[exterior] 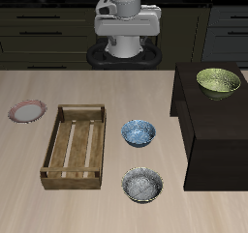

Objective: Place the black bowl in the wooden tray

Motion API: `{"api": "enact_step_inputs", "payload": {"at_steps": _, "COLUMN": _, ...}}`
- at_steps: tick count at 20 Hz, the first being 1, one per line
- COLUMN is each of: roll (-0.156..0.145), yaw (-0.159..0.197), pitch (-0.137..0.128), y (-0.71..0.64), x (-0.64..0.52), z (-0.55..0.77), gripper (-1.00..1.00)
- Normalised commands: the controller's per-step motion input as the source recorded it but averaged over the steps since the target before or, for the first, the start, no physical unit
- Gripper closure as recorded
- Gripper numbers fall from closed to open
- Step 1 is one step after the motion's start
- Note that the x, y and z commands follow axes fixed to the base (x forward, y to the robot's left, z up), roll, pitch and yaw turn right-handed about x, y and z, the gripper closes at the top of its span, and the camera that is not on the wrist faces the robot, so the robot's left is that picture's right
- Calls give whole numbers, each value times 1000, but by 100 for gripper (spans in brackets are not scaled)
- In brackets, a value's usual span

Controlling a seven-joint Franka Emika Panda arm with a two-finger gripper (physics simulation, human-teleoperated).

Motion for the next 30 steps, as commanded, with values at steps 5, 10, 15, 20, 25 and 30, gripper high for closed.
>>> {"api": "enact_step_inputs", "payload": {"at_steps": 5, "roll": -8, "yaw": -5, "pitch": 19, "y": 0, "x": 135, "z": -21, "gripper": -100}}
{"api": "enact_step_inputs", "payload": {"at_steps": 10, "roll": -5, "yaw": -8, "pitch": 12, "y": -2, "x": 348, "z": 5, "gripper": -100}}
{"api": "enact_step_inputs", "payload": {"at_steps": 15, "roll": -45, "yaw": 31, "pitch": -14, "y": 8, "x": 350, "z": 6, "gripper": -100}}
{"api": "enact_step_inputs", "payload": {"at_steps": 20, "roll": -14, "yaw": 24, "pitch": -23, "y": 40, "x": 280, "z": 59, "gripper": -100}}
{"api": "enact_step_inputs", "payload": {"at_steps": 25, "roll": 23, "yaw": 23, "pitch": -36, "y": 144, "x": 429, "z": 90, "gripper": -100}}
{"api": "enact_step_inputs", "payload": {"at_steps": 30, "roll": -1, "yaw": 26, "pitch": 18, "y": 37, "x": 355, "z": 47, "gripper": -100}}
